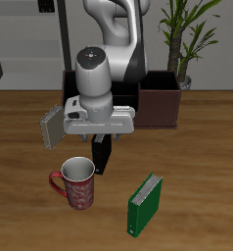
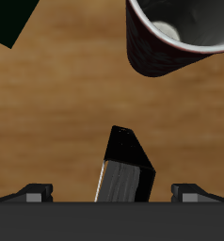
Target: Place the black book into the back desk caddy's right compartment
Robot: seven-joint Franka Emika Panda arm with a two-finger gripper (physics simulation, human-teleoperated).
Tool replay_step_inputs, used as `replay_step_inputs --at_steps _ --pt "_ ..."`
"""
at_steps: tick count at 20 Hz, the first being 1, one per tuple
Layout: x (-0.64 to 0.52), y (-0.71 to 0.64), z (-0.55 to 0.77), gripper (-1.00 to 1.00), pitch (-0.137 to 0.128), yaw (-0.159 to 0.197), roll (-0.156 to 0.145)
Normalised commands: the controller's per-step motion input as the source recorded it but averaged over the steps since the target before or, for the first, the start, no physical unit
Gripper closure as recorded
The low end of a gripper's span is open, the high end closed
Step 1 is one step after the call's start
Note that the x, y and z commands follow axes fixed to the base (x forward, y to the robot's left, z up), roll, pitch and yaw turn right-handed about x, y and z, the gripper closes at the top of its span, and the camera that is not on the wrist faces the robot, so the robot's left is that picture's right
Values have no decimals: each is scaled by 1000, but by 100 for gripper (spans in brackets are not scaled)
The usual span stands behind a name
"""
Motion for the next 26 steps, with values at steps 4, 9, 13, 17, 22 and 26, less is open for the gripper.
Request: replay_step_inputs --at_steps 4,9,13,17,22,26 --pt "28 -69 -317 -100 40 0 -10" --pt "-33 7 -131 100 13 -9 2" --pt "-64 82 70 100 -13 6 21" --pt "-95 115 255 100 -37 0 11" --pt "-186 191 730 100 -90 -11 -11" --pt "-309 219 940 100 -89 -18 20"
